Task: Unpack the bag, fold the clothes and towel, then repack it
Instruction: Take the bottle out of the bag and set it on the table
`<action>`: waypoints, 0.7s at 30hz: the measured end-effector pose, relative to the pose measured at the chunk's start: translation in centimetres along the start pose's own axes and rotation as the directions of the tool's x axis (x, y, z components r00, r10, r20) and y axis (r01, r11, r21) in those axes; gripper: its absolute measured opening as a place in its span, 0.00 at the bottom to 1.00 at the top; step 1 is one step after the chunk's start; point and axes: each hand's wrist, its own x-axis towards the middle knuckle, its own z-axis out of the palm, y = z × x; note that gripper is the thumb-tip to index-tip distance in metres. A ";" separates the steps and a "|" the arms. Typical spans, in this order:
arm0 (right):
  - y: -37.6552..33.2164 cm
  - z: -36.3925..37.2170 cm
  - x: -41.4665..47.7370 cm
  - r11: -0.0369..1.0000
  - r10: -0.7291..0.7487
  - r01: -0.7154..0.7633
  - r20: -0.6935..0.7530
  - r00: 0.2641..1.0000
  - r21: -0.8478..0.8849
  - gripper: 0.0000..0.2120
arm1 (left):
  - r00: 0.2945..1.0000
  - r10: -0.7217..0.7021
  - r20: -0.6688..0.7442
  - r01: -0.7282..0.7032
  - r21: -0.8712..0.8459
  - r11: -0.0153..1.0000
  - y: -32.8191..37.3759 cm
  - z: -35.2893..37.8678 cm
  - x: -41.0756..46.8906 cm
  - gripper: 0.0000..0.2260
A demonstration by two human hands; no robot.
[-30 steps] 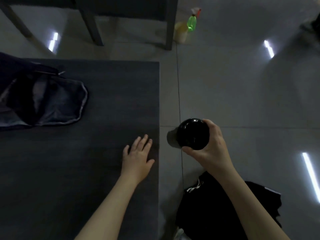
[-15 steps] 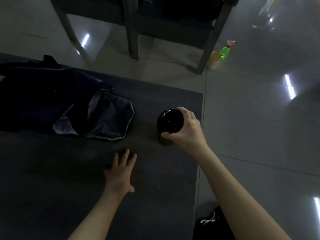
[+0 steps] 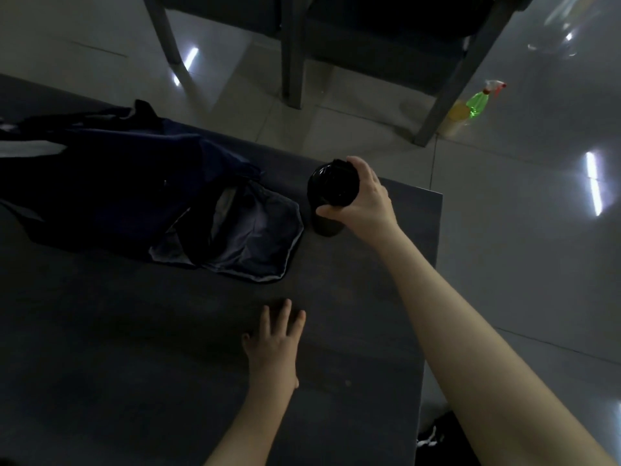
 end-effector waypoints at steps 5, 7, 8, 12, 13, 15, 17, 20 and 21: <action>0.9 -0.3 -2.8 0.998 0.040 -0.041 0.022 0.999 0.048 0.51 | 1.000 -0.002 -0.004 0.002 0.012 1.000 0.0 0.0 -0.1 0.52; 1.9 -0.9 -5.7 0.996 0.026 -0.026 -0.003 1.000 0.086 0.46 | 1.000 -0.002 -0.003 0.002 0.019 1.000 0.0 -0.2 -0.1 0.52; 2.6 -1.2 -7.6 0.993 0.028 -0.025 -0.022 0.999 0.114 0.42 | 1.000 -0.001 0.006 0.001 0.025 1.000 -0.1 -0.4 0.0 0.52; 6.6 -2.0 -15.6 0.986 0.089 -0.080 -0.053 0.995 0.149 0.32 | 1.000 0.006 0.022 -0.006 0.045 0.999 -0.1 -0.8 -0.5 0.52; 7.5 -2.1 -17.3 0.983 0.114 -0.105 -0.050 0.992 0.149 0.31 | 1.000 0.010 0.012 -0.011 0.057 0.998 0.0 -0.7 -0.7 0.51; 9.3 -2.4 -20.4 0.977 0.165 -0.157 -0.046 0.985 0.145 0.31 | 0.999 0.032 -0.038 -0.030 0.073 0.997 0.6 -0.5 -1.4 0.47; 10.7 -2.9 -23.0 0.969 0.221 -0.215 -0.032 0.975 0.124 0.29 | 0.989 0.091 -0.118 -0.087 0.041 0.995 2.1 0.2 -2.3 0.39; 13.3 -3.5 -26.5 0.955 0.287 -0.285 -0.020 0.958 0.078 0.25 | 0.948 0.222 -0.227 -0.226 0.009 0.974 5.8 1.7 -3.9 0.31; 14.1 -3.7 -27.6 0.948 0.313 -0.311 -0.018 0.950 0.060 0.25 | 0.927 0.266 -0.264 -0.275 0.000 0.961 7.3 2.3 -4.5 0.29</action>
